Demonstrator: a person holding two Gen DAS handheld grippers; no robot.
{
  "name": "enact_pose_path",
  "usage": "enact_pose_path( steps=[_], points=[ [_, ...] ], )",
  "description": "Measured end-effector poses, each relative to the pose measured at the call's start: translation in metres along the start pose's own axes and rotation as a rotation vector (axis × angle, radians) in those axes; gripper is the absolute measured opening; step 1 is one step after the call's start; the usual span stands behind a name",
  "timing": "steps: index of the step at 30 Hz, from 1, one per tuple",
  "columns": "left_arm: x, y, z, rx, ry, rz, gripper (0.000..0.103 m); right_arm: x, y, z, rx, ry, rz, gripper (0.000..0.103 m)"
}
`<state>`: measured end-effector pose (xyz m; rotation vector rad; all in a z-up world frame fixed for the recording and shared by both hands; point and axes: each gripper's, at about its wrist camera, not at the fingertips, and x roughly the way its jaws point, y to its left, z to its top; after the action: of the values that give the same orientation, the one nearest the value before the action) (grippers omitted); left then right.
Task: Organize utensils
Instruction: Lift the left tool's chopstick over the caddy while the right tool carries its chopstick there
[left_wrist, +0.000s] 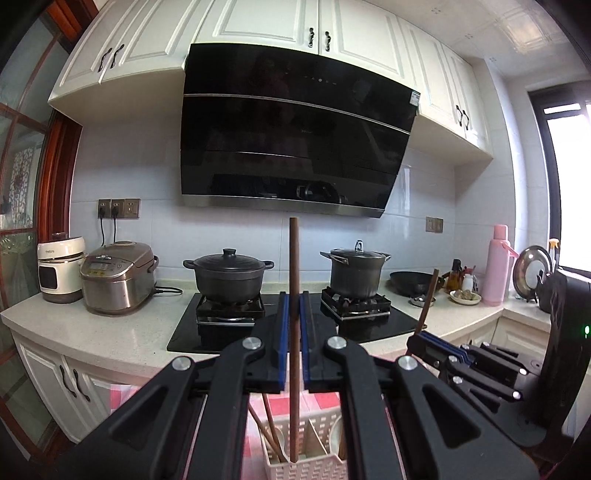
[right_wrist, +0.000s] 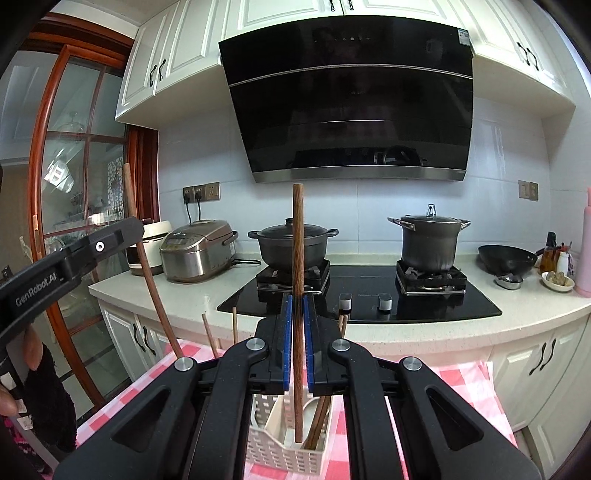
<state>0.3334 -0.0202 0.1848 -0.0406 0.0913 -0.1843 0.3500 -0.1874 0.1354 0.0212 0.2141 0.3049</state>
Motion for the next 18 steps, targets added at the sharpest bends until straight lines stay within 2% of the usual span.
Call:
enact_pose_path(
  steps=[3, 9, 18],
  points=[
    [0.015, 0.007, -0.004, -0.025, 0.016, 0.004, 0.006, 0.014, 0.000, -0.008, -0.001, 0.027, 0.001, 0.006],
    [0.054, 0.023, -0.032, -0.086, 0.113, -0.002, 0.006, 0.045, -0.005, -0.030, 0.033, 0.117, 0.021, 0.006],
    [0.079, 0.023, -0.076, -0.074, 0.219, -0.007, 0.006, 0.065, -0.007, -0.051, 0.051, 0.206, 0.033, 0.006]
  ],
)
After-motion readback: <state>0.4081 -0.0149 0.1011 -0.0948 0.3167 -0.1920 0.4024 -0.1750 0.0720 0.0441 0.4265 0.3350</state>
